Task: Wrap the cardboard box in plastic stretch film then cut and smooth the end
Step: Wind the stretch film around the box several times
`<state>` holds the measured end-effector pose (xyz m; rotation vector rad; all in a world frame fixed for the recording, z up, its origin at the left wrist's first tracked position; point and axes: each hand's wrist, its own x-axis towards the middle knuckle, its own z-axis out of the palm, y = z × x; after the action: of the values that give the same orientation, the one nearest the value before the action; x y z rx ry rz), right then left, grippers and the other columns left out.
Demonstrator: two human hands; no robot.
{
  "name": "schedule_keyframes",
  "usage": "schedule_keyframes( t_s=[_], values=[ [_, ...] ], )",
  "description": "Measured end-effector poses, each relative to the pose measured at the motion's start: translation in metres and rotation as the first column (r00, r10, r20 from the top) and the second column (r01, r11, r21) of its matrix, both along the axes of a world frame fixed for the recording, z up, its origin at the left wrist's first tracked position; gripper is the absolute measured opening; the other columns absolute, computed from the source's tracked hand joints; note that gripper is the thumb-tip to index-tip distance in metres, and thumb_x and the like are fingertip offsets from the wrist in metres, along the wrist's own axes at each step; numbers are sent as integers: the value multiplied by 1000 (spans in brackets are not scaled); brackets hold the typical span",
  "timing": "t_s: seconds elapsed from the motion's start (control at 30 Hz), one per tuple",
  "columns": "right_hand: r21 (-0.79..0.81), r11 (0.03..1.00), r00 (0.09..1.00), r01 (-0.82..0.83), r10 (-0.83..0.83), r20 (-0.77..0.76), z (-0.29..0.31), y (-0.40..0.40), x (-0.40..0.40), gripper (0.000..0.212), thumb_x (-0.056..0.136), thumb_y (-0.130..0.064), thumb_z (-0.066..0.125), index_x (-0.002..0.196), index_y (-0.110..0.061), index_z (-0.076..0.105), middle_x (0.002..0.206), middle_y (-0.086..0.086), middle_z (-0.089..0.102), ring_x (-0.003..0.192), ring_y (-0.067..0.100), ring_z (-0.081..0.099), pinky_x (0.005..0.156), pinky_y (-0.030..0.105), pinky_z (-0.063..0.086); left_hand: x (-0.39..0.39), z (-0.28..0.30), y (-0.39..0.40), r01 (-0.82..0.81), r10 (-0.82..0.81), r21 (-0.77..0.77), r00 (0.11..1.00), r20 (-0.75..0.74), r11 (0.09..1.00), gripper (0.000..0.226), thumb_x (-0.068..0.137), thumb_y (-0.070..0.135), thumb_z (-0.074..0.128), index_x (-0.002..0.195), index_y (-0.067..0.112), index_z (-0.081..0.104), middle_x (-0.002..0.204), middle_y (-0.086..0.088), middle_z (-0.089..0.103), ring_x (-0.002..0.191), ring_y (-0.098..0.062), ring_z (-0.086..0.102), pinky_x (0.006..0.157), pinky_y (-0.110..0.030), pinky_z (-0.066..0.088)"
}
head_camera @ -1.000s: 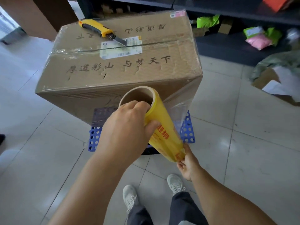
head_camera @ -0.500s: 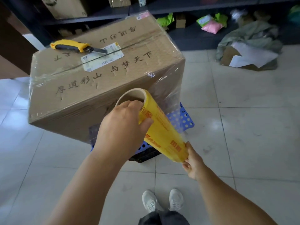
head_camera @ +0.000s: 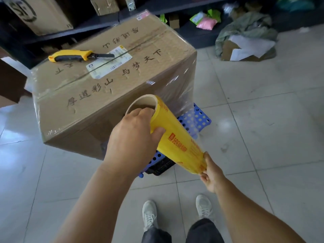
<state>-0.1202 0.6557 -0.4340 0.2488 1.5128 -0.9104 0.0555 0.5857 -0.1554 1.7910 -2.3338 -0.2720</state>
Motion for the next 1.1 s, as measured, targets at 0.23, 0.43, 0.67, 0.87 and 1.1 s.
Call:
schedule_keyframes(
  t_s=[0.23,0.43,0.67,0.87,1.1],
  values=[
    [-22,985,984,171,-172,-39,-5,26,64,66,87,-56,57,135,-12,50,126,9,60,83,14,58,66,23,44,57,-3,-3,205,-206,-36,979,-5,978,38,85,42,57,115,19,53,111,2,59,98,-19,54,71,-25,36],
    [-31,970,968,241,-242,-58,-1,53,108,70,88,-55,55,142,-12,42,142,10,49,115,22,54,87,27,44,91,-5,2,284,-284,-39,959,14,958,46,87,44,53,126,21,48,118,2,58,102,-18,54,72,-24,35],
    [-32,958,958,284,-285,-18,2,70,142,69,88,-54,57,141,-12,43,140,9,51,98,17,53,64,20,40,112,-5,11,300,-294,-73,952,87,951,44,85,42,56,120,16,52,102,-2,59,86,-22,54,62,-26,30],
    [-60,951,952,304,-306,-18,-7,82,161,71,86,-55,58,142,-13,42,138,10,53,116,21,55,86,26,45,127,-7,15,302,-292,-100,951,100,948,44,84,40,58,119,14,55,75,6,41,68,-15,39,55,-29,25],
    [-102,944,947,315,-319,-35,-3,100,188,65,90,-49,56,139,-9,43,134,12,55,120,25,54,106,32,39,154,1,27,340,-335,-91,940,64,936,41,84,38,60,118,16,52,88,-1,53,73,-17,39,61,-29,29]
  ],
)
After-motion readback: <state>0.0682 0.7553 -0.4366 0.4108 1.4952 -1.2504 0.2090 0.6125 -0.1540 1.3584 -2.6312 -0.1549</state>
